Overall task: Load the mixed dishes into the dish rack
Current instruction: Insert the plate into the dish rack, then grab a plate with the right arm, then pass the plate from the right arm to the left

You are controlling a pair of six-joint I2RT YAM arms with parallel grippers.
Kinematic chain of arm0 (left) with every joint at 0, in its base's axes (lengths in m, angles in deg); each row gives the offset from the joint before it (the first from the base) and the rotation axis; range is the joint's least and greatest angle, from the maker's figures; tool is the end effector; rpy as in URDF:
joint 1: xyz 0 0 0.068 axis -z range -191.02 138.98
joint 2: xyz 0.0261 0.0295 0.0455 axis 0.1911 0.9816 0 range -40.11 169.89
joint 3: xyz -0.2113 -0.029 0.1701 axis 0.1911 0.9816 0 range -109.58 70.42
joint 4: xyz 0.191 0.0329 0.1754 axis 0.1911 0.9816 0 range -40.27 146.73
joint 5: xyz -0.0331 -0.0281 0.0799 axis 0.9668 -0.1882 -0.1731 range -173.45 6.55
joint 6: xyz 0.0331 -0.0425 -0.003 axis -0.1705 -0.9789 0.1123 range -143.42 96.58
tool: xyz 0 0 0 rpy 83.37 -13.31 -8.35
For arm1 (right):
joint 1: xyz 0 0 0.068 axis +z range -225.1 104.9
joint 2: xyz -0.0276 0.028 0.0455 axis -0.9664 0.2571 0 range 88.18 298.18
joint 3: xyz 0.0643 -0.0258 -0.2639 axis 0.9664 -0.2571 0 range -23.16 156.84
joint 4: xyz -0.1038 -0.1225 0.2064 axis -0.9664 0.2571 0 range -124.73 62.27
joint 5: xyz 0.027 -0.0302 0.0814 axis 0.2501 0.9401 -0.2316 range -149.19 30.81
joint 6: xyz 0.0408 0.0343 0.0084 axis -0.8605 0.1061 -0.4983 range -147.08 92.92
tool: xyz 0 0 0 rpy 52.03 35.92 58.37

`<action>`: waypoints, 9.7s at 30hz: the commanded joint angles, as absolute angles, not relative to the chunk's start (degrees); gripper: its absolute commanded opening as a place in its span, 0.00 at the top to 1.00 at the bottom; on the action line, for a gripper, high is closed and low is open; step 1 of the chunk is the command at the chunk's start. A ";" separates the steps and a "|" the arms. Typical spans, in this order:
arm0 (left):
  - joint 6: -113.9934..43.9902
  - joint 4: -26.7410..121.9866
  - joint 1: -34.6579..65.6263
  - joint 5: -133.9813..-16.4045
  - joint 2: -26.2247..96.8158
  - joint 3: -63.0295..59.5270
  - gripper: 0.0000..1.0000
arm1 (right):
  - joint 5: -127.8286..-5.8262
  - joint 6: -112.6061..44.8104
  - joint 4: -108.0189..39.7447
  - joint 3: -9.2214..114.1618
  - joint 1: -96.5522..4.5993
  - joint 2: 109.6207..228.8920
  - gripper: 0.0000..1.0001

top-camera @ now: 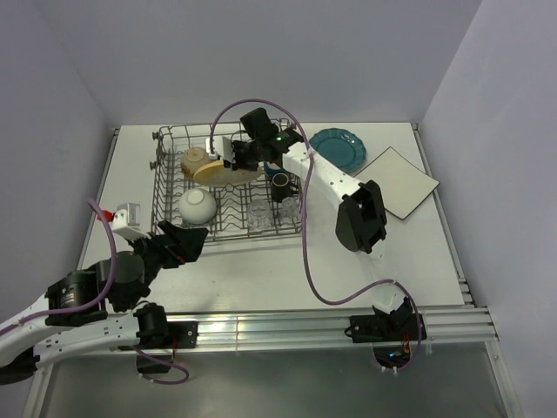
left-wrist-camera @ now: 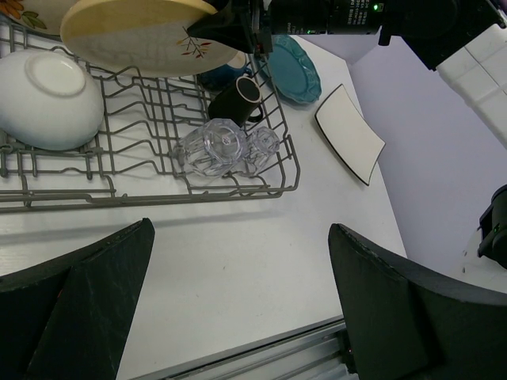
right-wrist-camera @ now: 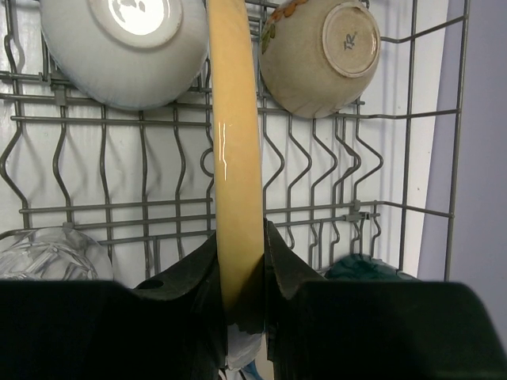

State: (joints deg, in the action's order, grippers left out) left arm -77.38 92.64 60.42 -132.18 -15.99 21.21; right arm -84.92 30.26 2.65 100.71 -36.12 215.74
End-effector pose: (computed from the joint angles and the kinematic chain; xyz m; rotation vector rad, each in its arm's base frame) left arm 0.0471 -0.0562 0.3498 -0.3046 1.8155 -0.7690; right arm 0.3861 0.3325 0.2972 -1.8023 1.3049 0.3383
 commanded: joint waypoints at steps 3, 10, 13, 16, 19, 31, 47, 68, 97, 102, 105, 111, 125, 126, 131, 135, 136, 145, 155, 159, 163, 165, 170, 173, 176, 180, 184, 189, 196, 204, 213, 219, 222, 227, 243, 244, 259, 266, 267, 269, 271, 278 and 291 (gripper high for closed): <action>-77.83 92.53 60.26 -131.71 -15.24 19.09 0.01 | -86.17 31.45 -3.36 105.42 -35.99 214.03 1.00; -77.74 92.35 60.26 -131.71 -15.06 19.09 0.01 | -85.82 30.93 -3.27 105.24 -35.90 214.65 0.94; -77.91 92.35 60.26 -131.71 -15.06 19.00 0.01 | -85.82 30.40 -3.27 105.42 -35.90 215.18 0.91; -77.83 92.35 60.26 -131.71 -14.89 18.83 0.01 | -85.55 30.22 -3.27 105.68 -35.90 215.79 0.88; -77.83 92.44 60.26 -131.71 -14.71 18.56 0.01 | -85.03 29.78 -3.71 105.77 -35.91 216.32 0.81; -77.83 92.00 60.26 -131.71 -14.36 18.74 0.01 | -83.27 27.76 -6.69 106.30 -36.08 217.11 0.50; -77.83 91.74 60.35 -131.27 -13.92 18.56 0.01 | -80.55 23.90 -11.70 105.86 -36.52 216.85 0.34; -77.74 91.39 60.26 -130.92 -13.48 18.21 0.01 | -74.66 21.17 -15.57 107.44 -36.52 219.57 0.27; -77.65 89.81 60.26 -132.23 -15.84 19.97 0.01 | -77.82 6.86 -12.24 102.44 -40.38 207.54 0.25; -79.84 88.14 60.26 -134.60 -20.76 23.39 0.01 | -80.01 -9.30 -12.67 92.01 -48.98 197.08 0.01; -81.16 85.77 60.26 -135.92 -25.41 26.64 0.01 | -87.99 -18.89 -9.26 88.29 -57.68 194.96 0.00; -80.64 80.67 60.26 -136.01 -31.67 32.09 0.01 | -100.23 -32.88 -8.10 70.47 -73.93 191.19 0.06; -84.42 81.81 60.26 -136.89 -17.53 27.88 0.01 | -83.01 -61.43 -19.52 51.36 -82.13 189.32 0.36; -84.59 81.81 60.35 -136.72 -16.65 27.70 0.01 | -81.79 -61.97 -19.44 52.32 -82.22 190.21 0.39; -85.03 80.84 60.35 -135.49 -14.80 27.35 0.01 | -77.13 -63.03 -20.32 59.43 -83.01 196.44 0.45; -84.95 80.23 60.26 -135.57 -13.22 27.00 0.01 | -74.92 -63.03 -19.00 63.93 -83.63 200.49 0.46; -84.68 79.88 60.26 -135.66 -13.04 26.74 0.01 | -74.74 -62.94 -18.74 65.15 -83.72 201.80 0.46; -82.40 78.73 60.26 -137.07 -9.27 23.93 0.01 | -73.77 -63.38 -19.53 69.03 -85.47 207.78 0.47; -78.80 75.83 57.28 -135.32 -4.95 21.46 0.01 | -76.59 -63.73 -19.97 75.36 -85.65 214.47 0.52; -76.60 73.81 55.26 -133.30 -4.43 21.29 0.01 | -77.99 -64.17 -19.62 76.15 -85.65 216.49 0.52; -74.93 72.14 52.45 -129.88 -2.41 20.50 0.01 | -78.96 -65.14 -19.18 76.42 -85.56 218.16 0.53; -73.79 71.44 49.99 -127.76 -1.00 20.06 0.01 | -78.79 -65.40 -18.91 76.33 -85.56 218.43 0.53; -72.12 68.89 44.28 -120.11 1.46 19.79 0.01 | -80.72 -66.90 -19.70 76.68 -85.39 219.83 0.54; -71.59 67.92 41.91 -116.87 2.78 19.53 0.01 | -82.12 -67.86 -20.14 77.29 -85.04 221.06 0.55; -71.32 68.01 40.41 -115.19 4.18 18.74 0.01 | -83.09 -68.65 -20.41 78.00 -84.68 222.29 0.56; -71.06 67.74 38.82 -113.69 4.71 18.30 0.01 | -85.02 -70.67 -21.02 78.87 -84.42 223.96 0.58; -71.32 66.87 37.59 -112.28 5.24 18.39 0.01 | -85.64 -72.08 -21.11 80.02 -84.33 225.11 0.61; -71.85 66.51 36.62 -111.23 6.29 17.95 0.01 | -87.65 -74.01 -21.46 80.81 -84.42 225.99 0.69; -72.73 66.08 36.36 -109.65 7.00 17.86 0.01 | -94.94 -78.05 -28.99 78.10 -84.77 225.11 0.96; -73.61 63.44 36.27 -108.15 6.82 19.35 0.01 | -102.42 -91.48 -43.33 72.29 -86.88 219.49 1.00; -73.34 61.24 36.09 -106.66 8.40 19.44 0.01 | -105.50 -105.91 -58.98 65.00 -87.85 214.92 1.00; -73.43 59.58 35.74 -105.60 8.58 20.23 0.01 | -106.47 -110.13 -64.17 62.18 -88.55 212.98 1.00; -73.61 58.26 35.57 -104.81 8.84 20.58 0.01 | -107.00 -110.93 -65.49 61.22 -88.90 212.19 1.00; -73.69 55.71 34.86 -102.45 10.77 20.85 0.01 | -107.96 -111.11 -66.72 59.63 -89.34 210.70 1.00; -77.12 43.06 30.03 -88.74 25.89 16.81 0.02 | -111.22 -109.26 -67.95 53.57 -89.52 204.20 1.00; -77.56 42.61 29.25 -87.25 27.64 16.46 0.03 | -111.74 -109.35 -68.13 53.22 -89.60 203.84 1.00; -81.60 37.25 23.97 -77.39 43.55 6.70 0.04 | -115.26 -112.25 -71.82 47.15 -89.61 196.11 1.00; -82.66 35.14 22.21 -73.61 50.67 1.43 0.04 | -117.63 -111.72 -71.30 43.73 -89.43 191.63 1.00; -82.66 34.79 22.12 -73.18 51.46 0.90 0.04 | -117.98 -111.63 -71.21 43.37 -89.43 191.10 1.00; -82.40 34.61 21.86 -72.21 53.49 -0.85 0.04 | -118.95 -110.85 -70.60 42.41 -89.43 189.44 1.00; -82.13 34.61 21.51 -71.59 55.41 -2.17 0.04 | -119.56 -110.06 -69.36 41.79 -89.17 188.29 1.00; -82.04 34.61 20.36 -69.04 60.96 -7.79 0.03 | -121.76 -107.77 -66.55 39.16 -88.46 183.28 1.00; -82.92 32.85 19.22 -63.42 67.38 -13.61 0.10 | -123.96 -101.79 -59.44 35.46 -83.37 178.00 1.00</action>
